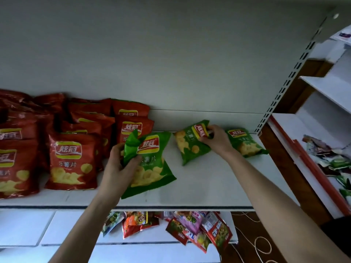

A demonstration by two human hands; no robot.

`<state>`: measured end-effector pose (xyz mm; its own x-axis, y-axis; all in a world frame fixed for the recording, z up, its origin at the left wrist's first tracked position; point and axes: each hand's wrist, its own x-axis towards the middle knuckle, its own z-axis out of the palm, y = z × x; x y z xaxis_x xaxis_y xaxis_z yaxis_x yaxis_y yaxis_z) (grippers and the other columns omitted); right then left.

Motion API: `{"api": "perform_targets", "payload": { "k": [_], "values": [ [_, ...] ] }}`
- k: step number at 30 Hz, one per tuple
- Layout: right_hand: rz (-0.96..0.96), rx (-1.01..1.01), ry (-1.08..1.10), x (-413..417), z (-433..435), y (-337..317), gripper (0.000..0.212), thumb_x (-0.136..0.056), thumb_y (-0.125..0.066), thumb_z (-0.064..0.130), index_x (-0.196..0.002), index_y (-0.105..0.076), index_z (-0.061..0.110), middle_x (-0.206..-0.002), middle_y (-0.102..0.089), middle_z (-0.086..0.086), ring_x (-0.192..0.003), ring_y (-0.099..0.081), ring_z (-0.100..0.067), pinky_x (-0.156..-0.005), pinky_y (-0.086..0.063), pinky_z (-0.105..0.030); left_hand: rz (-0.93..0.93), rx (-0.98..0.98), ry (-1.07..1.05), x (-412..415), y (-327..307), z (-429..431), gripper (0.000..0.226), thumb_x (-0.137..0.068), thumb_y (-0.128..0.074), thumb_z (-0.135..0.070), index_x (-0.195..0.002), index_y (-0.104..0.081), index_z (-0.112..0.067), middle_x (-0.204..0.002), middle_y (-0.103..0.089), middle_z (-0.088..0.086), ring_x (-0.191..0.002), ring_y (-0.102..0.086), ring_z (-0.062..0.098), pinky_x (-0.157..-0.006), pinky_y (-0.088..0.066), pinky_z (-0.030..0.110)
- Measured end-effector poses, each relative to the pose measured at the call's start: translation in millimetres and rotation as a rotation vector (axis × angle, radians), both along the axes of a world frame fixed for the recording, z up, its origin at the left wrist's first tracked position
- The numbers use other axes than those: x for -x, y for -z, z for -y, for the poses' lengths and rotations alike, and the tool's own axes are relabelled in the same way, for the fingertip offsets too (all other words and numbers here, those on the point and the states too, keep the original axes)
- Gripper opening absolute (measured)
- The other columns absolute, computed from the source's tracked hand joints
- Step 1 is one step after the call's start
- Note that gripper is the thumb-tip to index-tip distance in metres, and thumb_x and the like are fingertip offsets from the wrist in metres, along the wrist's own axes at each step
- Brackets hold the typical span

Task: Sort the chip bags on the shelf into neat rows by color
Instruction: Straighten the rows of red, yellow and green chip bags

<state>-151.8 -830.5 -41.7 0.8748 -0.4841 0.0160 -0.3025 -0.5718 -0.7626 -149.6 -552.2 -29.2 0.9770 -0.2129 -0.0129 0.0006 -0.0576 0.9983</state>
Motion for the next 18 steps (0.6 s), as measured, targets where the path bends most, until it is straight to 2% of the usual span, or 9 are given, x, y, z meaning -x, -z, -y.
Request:
{"api": "perform_targets", "payload": {
  "k": [2, 3, 5, 7, 9, 11, 13, 15, 18],
  "values": [
    [0.06, -0.022, -0.031, 23.3, 13.0, -21.9, 0.048, -0.082, -0.067, 0.015, -0.126, -0.049, 0.008, -0.116, -0.057, -0.003, -0.104, -0.053, -0.016, -0.075, -0.043, -0.018, -0.02, 0.022, -0.005, -4.8, -1.4, 5.9, 0.035, -0.093, -0.055, -0.012, -0.121, -0.038, -0.023, -0.095, -0.055, -0.01, -0.079, -0.057, 0.005, -0.053, -0.049, 0.015],
    [0.059, -0.042, -0.076, 36.4, 17.2, -33.1, 0.047, -0.082, -0.068, 0.016, -0.125, -0.05, 0.012, -0.113, -0.056, 0.002, -0.104, -0.052, -0.013, -0.077, -0.044, -0.019, -0.028, 0.022, -0.005, -6.6, -2.8, 10.0, 0.036, -0.094, -0.054, -0.012, -0.123, -0.037, -0.024, -0.094, -0.054, -0.011, -0.079, -0.056, 0.005, -0.057, -0.048, 0.018],
    [0.022, -0.099, -0.198, 60.3, 23.3, -51.3, 0.046, -0.078, -0.071, 0.017, -0.12, -0.053, 0.02, -0.108, -0.056, 0.01, -0.108, -0.052, -0.011, -0.088, -0.046, -0.027, -0.057, 0.044, 0.015, -10.6, -4.5, 22.6, 0.038, -0.094, -0.053, -0.012, -0.126, -0.037, -0.026, -0.095, -0.053, -0.012, -0.082, -0.057, 0.007, -0.062, -0.045, 0.022],
    [-0.01, -0.157, -0.324, 76.1, 16.9, -64.5, 0.046, -0.075, -0.072, 0.016, -0.116, -0.053, 0.025, -0.105, -0.057, 0.016, -0.105, -0.055, -0.003, -0.093, -0.046, -0.025, -0.121, 0.121, 0.075, -10.0, -4.9, 39.4, 0.038, -0.091, -0.057, -0.017, -0.123, -0.04, -0.029, -0.1, -0.057, -0.011, -0.089, -0.061, 0.013, -0.066, -0.048, 0.025],
    [0.004, -0.131, -0.391, 79.8, 3.4, -65.7, 0.046, -0.075, -0.072, 0.015, -0.116, -0.053, 0.026, -0.102, -0.056, 0.022, -0.097, -0.053, 0.011, -0.089, -0.044, -0.013, -0.227, 0.207, 0.198, -2.8, -4.7, 58.3, 0.049, -0.077, -0.065, -0.034, -0.122, -0.044, -0.032, -0.107, -0.061, -0.006, -0.094, -0.064, 0.017, -0.071, -0.052, 0.03],
    [0.035, -0.074, -0.414, 76.6, -7.9, -60.7, 0.047, -0.077, -0.071, 0.014, -0.12, -0.054, 0.021, -0.101, -0.054, 0.026, -0.091, -0.051, 0.018, -0.084, -0.042, -0.005, -0.32, 0.233, 0.319, 7.0, -3.0, 75.2, 0.07, -0.058, -0.08, -0.046, -0.117, -0.048, -0.031, -0.107, -0.065, -0.001, -0.09, -0.068, 0.02, -0.069, -0.056, 0.03],
    [0.044, 0.001, -0.426, 72.3, -9.6, -54.0, 0.047, -0.078, -0.071, 0.016, -0.122, -0.056, 0.017, -0.103, -0.054, 0.024, -0.093, -0.052, 0.013, -0.085, -0.041, -0.005, -0.324, 0.195, 0.357, 12.2, 1.6, 86.6, 0.075, -0.048, -0.09, -0.038, -0.11, -0.049, -0.03, -0.106, -0.066, 0.002, -0.088, -0.07, 0.022, -0.066, -0.058, 0.03],
    [0.005, -0.005, -0.383, 68.6, 1.3, -48.2, 0.047, -0.078, -0.071, 0.023, -0.122, -0.056, 0.017, -0.113, -0.057, 0.013, -0.104, -0.052, -0.001, -0.089, -0.041, -0.013, -0.338, 0.184, 0.312, 10.4, 6.2, 91.2, 0.07, -0.054, -0.082, -0.026, -0.114, -0.047, -0.027, -0.11, -0.065, 0.005, -0.093, -0.067, 0.025, -0.073, -0.057, 0.037],
    [0.022, 0.033, -0.098, 53.3, 34.4, -32.8, 0.052, -0.081, -0.065, 0.04, -0.125, -0.053, 0.014, -0.126, -0.056, -0.002, -0.115, -0.051, -0.017, -0.092, -0.04, -0.027, -0.33, 0.197, 0.231, 2.6, 9.9, 90.2, 0.061, -0.057, -0.074, -0.022, -0.112, -0.047, -0.026, -0.109, -0.064, 0.002, -0.096, -0.065, 0.024, -0.084, -0.052, 0.042]
  ]
}}
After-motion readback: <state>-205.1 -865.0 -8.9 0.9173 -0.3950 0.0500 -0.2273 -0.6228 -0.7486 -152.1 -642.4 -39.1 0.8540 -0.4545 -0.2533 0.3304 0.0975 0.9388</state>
